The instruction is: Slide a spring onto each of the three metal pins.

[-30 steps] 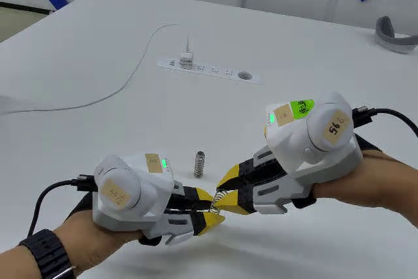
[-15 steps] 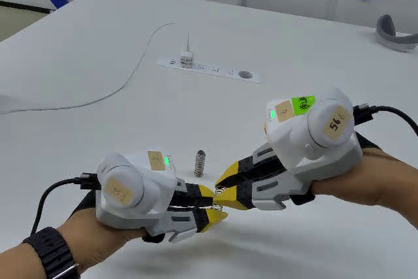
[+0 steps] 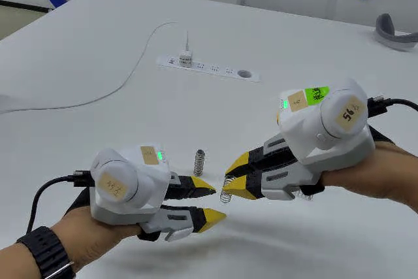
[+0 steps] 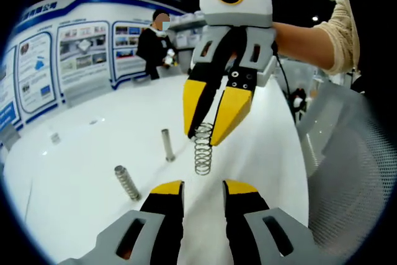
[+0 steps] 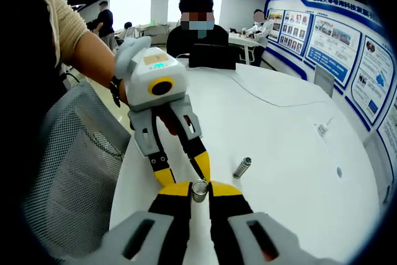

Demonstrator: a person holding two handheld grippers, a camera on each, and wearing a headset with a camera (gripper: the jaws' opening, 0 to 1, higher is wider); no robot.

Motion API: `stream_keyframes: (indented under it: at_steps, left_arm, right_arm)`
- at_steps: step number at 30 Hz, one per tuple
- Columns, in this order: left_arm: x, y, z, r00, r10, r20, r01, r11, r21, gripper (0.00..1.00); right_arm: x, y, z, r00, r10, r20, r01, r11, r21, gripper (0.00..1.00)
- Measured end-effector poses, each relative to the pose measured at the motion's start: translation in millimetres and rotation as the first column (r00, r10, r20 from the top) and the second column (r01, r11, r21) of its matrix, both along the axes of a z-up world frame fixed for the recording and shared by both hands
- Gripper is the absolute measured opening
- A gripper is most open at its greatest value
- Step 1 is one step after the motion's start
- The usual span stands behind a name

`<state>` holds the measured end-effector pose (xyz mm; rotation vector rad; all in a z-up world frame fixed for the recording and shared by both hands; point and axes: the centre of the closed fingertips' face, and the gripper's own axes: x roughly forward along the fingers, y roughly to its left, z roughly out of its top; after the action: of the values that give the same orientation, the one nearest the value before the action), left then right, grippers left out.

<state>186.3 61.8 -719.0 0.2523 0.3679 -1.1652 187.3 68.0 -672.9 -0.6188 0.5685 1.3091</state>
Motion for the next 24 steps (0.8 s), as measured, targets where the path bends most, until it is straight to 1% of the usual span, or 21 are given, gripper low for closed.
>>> stream_keyframes:
  at_steps: [3, 7, 13, 21, 24]
  left_arm:
    - [2.0, 4.0, -0.9, 1.0, 0.018, -0.01, -0.018, 1.0, -0.003, 0.3]
    - [4.1, 9.9, -1.7, 0.999, 0.04, -0.024, -0.04, 0.999, -0.011, 0.33]
    - [7.1, 17.2, -3.5, 0.997, 0.071, -0.038, -0.072, 0.997, -0.013, 0.39]
    - [10.0, 24.5, -5.2, 0.994, 0.098, -0.04, -0.098, 0.995, -0.007, 0.44]
    - [11.5, 26.7, -5.4, 0.993, 0.108, -0.042, -0.108, 0.994, -0.007, 0.45]
  right_arm:
    - [4.5, -4.0, 2.9, 1.0, -0.015, 0.007, 0.015, 1.0, 0.002, 0.12]
    - [11.2, -10.2, 6.9, 0.999, -0.035, 0.018, 0.035, 0.999, 0.003, 0.12]
    - [18.5, -16.9, 11.7, 0.998, -0.059, 0.03, 0.059, 0.998, 0.006, 0.12]
    - [31.2, -27.1, 19.4, 0.994, -0.098, 0.05, 0.098, 0.995, 0.013, 0.12]
    - [37.0, -31.3, 24.4, 0.991, -0.118, 0.059, 0.117, 0.993, 0.021, 0.12]
